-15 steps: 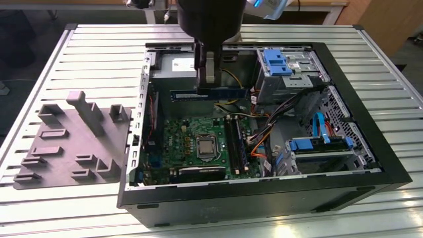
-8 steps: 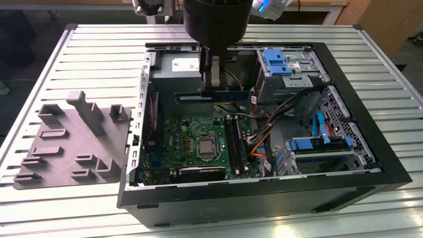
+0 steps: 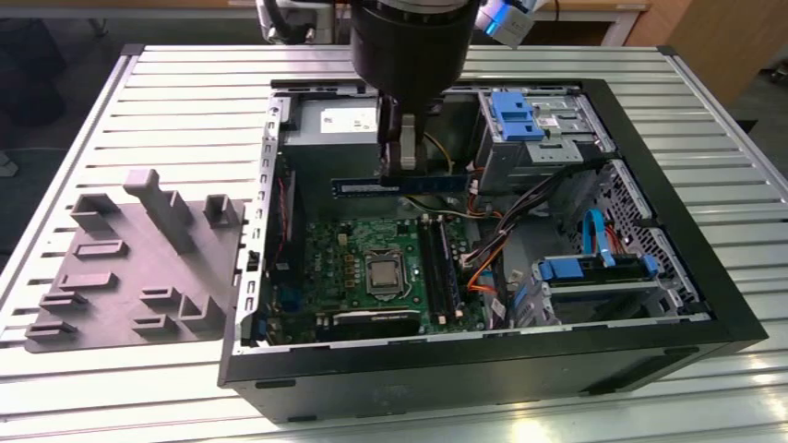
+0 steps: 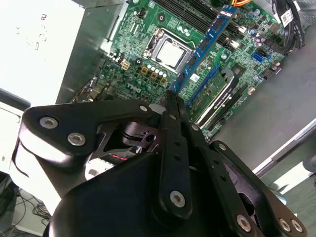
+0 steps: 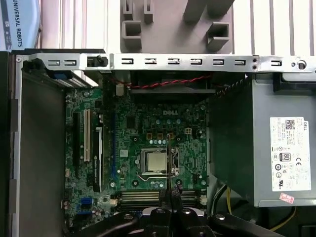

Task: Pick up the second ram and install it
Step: 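Pick up the second ram and move it above second insertion slot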

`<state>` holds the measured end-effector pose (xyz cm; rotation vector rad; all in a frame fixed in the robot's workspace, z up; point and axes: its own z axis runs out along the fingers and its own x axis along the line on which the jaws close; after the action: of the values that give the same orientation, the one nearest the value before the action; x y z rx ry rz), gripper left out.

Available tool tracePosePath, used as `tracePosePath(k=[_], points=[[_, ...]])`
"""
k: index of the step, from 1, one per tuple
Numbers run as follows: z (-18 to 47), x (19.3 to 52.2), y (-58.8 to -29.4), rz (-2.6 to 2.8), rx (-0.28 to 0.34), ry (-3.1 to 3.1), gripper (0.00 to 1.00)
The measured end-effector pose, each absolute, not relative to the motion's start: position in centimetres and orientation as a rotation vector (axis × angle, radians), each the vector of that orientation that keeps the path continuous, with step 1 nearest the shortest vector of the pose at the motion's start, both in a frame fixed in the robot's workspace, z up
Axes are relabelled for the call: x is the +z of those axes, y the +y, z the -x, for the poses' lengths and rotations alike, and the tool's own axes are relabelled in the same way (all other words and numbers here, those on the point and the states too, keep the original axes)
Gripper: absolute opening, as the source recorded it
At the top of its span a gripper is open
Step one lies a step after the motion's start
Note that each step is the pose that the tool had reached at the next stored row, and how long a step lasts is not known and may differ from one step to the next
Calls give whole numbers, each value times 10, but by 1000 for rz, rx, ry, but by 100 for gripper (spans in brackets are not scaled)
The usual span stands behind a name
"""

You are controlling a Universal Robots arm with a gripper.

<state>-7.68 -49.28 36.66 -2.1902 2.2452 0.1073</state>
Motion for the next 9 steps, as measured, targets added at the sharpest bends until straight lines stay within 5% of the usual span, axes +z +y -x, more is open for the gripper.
tracePosePath(k=[9], points=[[74, 356, -493, 2190, 107, 2245, 11]])
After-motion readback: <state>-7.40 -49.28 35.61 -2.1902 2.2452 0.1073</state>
